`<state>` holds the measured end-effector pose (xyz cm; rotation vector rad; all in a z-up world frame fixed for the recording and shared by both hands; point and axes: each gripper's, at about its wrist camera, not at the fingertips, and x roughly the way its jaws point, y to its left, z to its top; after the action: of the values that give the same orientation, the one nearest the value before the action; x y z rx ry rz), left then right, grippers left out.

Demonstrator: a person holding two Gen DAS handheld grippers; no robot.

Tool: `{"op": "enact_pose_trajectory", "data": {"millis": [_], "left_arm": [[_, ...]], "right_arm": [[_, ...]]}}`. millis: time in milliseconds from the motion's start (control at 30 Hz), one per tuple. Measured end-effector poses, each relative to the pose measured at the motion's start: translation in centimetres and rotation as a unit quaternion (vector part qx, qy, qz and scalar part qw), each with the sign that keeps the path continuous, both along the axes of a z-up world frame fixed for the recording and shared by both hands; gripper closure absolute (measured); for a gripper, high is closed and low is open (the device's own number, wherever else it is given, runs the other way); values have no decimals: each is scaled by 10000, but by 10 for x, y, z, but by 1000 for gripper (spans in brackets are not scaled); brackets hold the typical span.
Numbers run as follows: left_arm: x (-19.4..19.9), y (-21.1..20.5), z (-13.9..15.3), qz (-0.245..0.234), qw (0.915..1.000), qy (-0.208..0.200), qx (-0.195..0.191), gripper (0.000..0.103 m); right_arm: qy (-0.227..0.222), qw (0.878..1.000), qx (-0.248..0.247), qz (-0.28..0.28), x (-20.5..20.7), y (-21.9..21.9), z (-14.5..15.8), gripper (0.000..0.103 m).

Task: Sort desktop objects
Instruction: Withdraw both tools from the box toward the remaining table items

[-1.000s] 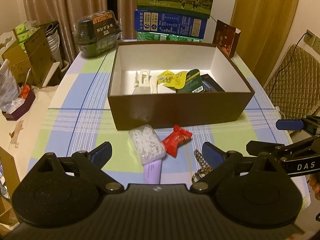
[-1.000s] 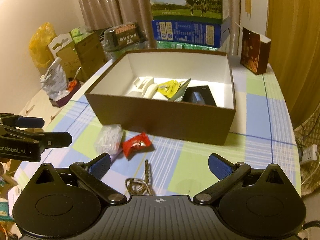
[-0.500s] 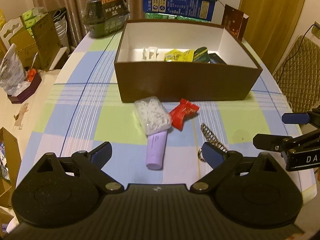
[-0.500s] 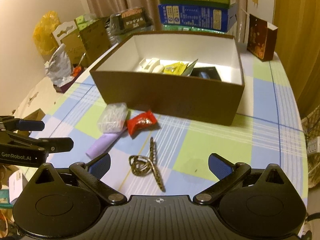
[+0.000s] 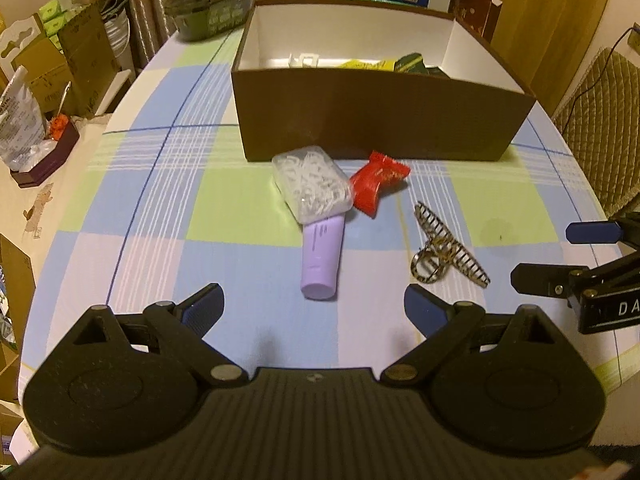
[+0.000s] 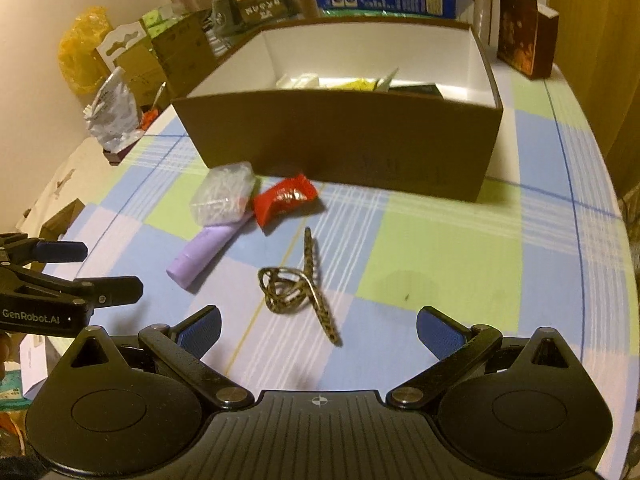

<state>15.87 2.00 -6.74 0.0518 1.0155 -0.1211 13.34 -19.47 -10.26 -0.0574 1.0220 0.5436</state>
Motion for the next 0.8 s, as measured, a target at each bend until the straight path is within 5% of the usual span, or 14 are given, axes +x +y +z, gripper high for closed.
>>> {"op": "enact_pose_trajectory", "data": {"millis": [300,600,800], "left_arm": [[9,8,-16,-92,9999,136,26,8],[26,20,-30,-104,9995,283,82,9],[39,24,-37,-210,9992,307,109,9]], "right_arm": [[9,10000,16,19,5,8,-20,2],[-461,9973,-297,485,7,37,-40,3],[-549,9959,-362,626,15,47,-51,19]]}}
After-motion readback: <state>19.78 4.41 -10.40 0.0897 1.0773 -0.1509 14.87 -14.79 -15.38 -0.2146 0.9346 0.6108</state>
